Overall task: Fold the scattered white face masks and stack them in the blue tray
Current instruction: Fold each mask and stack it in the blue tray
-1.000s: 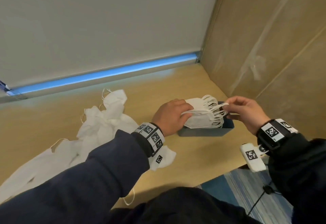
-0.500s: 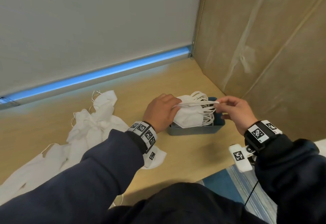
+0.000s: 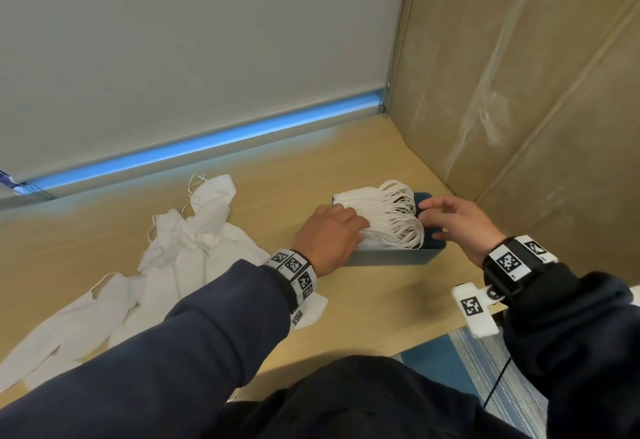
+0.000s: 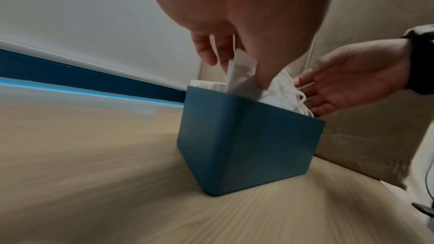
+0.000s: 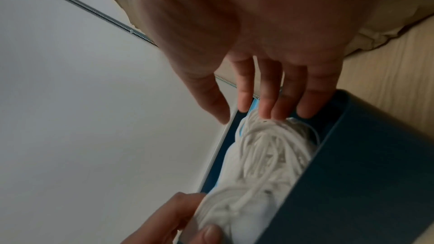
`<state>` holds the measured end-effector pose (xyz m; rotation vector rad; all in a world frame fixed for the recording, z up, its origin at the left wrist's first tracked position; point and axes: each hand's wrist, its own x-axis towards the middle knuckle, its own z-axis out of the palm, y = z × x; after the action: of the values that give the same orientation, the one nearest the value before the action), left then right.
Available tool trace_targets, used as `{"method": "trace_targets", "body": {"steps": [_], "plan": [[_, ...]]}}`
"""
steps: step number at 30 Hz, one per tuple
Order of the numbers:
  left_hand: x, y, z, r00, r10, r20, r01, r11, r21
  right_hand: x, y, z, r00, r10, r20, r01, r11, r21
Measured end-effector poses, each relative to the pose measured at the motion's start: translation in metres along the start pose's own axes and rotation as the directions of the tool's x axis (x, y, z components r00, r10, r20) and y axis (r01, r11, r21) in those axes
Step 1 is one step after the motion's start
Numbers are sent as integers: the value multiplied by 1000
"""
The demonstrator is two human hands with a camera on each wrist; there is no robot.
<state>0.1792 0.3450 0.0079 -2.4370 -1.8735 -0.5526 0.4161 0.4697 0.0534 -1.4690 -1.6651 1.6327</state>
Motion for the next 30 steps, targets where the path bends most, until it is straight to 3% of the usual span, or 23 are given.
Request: {"method": "trace_targets", "body": {"steps": [3,7,10,12,13,14,16,18,19,20,24,30], "plan": [[-5,6,8,1000,-5,22,3,995,97,4,-5,6,995,53,-84,-46,995,90],[-32,6,22,989,-122,89,102,975,198,8,-15,14,977,214,9,-213,964,159],[-46,4,27,969,-119,215,83,982,171,8,-26,22,949,291,119,-306,942,138],[-46,-3,22,958,-229,171,232,973,2,10,-31,28,926,341,161,-367,915,168],[-43,-6,18,928,-344,144,367,913,-179,11,-33,32,910,364,197,-401,893,201],[-40,-8,13,867,-472,159,496,782,-378,13,-34,36,896,380,230,-428,878,214],[-33,-12,8,694,-648,315,658,393,-643,17,-33,47,862,431,265,-484,855,184],[-28,-11,4,523,-684,508,686,-17,-728,20,-30,58,838,457,298,-514,845,148],[-28,-10,2,471,-687,554,670,-130,-731,20,-30,63,828,464,314,-524,840,143],[-29,-10,0,445,-702,556,668,-153,-728,18,-31,70,826,458,328,-524,839,147],[-41,-11,-4,394,-778,489,702,-89,-707,19,-31,89,826,415,383,-523,817,244],[-52,-10,-1,410,-772,486,721,-52,-691,27,-28,105,830,405,383,-527,794,303]]}}
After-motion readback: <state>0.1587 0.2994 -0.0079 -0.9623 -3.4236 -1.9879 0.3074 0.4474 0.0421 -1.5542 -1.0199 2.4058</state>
